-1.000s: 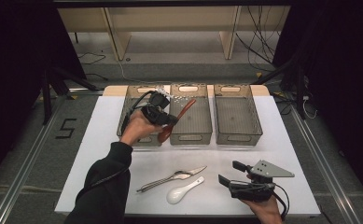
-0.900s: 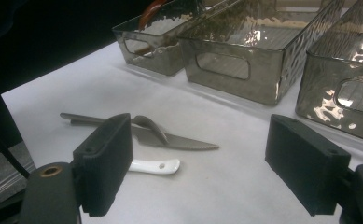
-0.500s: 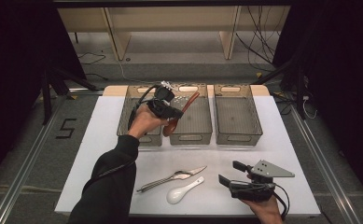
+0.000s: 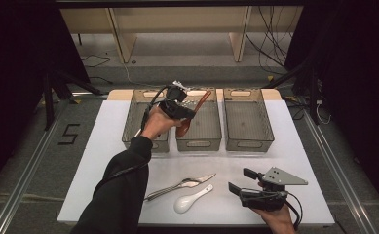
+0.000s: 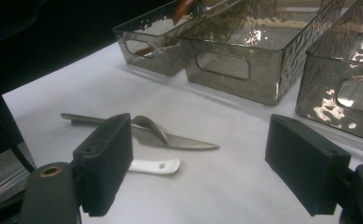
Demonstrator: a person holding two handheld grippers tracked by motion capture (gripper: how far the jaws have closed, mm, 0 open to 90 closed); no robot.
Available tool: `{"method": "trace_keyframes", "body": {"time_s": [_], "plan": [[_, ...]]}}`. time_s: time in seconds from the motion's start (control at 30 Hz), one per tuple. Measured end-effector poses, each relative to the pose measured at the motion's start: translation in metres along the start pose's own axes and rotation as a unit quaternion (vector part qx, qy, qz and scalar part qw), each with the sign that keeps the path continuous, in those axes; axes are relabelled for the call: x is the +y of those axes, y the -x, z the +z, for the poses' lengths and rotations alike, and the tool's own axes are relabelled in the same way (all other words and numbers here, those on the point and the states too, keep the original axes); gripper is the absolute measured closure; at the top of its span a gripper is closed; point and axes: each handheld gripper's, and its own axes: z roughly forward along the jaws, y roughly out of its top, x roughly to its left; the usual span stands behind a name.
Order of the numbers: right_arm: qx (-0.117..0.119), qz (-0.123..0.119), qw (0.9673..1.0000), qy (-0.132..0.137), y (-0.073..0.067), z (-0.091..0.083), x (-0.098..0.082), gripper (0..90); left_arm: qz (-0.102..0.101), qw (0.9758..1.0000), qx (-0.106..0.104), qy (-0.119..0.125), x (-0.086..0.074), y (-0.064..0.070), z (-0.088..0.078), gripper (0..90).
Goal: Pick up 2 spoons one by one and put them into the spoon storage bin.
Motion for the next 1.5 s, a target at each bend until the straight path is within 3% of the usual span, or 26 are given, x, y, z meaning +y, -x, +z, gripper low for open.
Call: {"method": "trace_keyframes", "body": {"time_s": [0.53,1.5], "plan": [[0.001,0.001,1.0000,0.000,0.000,0.000,0.000,23.7,-0.022,0.9995,0.014,0.020,-0.004,-0.005,0.018,81.1],[0.001,0.001,1.0000,0.000,0.000,0.000,0.000,23.7,-0.030,0.9992,0.027,0.005,-0.014,-0.007,0.036,80.3]]}}
